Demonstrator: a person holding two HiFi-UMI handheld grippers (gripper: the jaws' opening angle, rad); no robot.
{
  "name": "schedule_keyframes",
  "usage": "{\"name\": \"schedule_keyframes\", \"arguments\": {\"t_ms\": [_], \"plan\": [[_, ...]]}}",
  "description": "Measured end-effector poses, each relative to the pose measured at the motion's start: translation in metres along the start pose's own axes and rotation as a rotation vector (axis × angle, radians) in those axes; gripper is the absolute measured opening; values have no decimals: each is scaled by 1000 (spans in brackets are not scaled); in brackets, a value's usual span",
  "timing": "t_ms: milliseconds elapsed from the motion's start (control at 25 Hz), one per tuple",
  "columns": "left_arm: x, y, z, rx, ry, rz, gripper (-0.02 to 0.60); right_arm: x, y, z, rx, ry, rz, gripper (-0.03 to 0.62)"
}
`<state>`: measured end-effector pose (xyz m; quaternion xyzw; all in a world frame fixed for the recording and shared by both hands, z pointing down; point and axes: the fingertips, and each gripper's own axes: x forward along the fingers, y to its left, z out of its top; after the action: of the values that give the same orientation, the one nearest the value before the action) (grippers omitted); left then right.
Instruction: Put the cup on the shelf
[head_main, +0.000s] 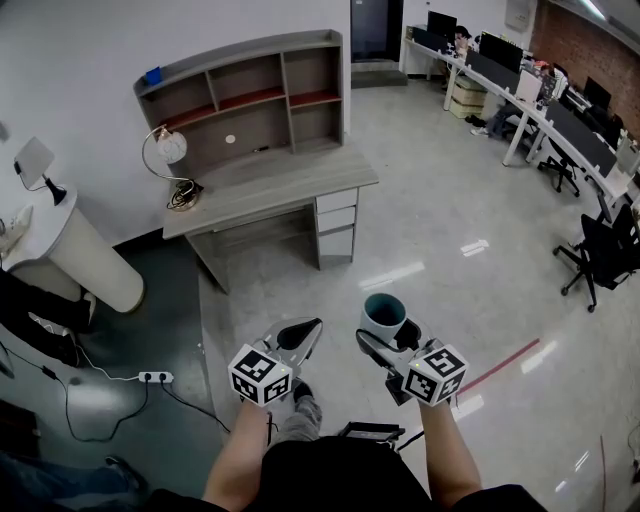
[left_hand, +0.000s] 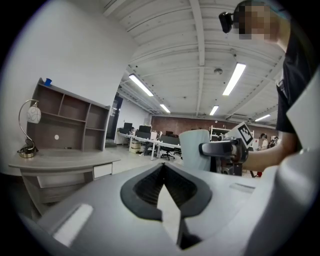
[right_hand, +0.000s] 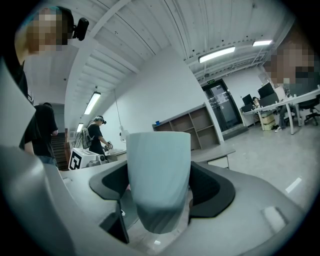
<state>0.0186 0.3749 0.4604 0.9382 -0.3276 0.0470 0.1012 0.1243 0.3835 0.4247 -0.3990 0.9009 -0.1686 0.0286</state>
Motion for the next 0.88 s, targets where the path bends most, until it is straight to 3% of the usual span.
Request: {"name": "schedule_keyframes", "arguments": {"t_ms": [560, 880], "plan": [[35, 107, 21, -29, -13, -14, 0, 97, -35, 25, -18, 14, -28, 367], [52, 166, 34, -27, -6, -64, 0, 151, -54, 37, -15, 9, -82, 367]]}}
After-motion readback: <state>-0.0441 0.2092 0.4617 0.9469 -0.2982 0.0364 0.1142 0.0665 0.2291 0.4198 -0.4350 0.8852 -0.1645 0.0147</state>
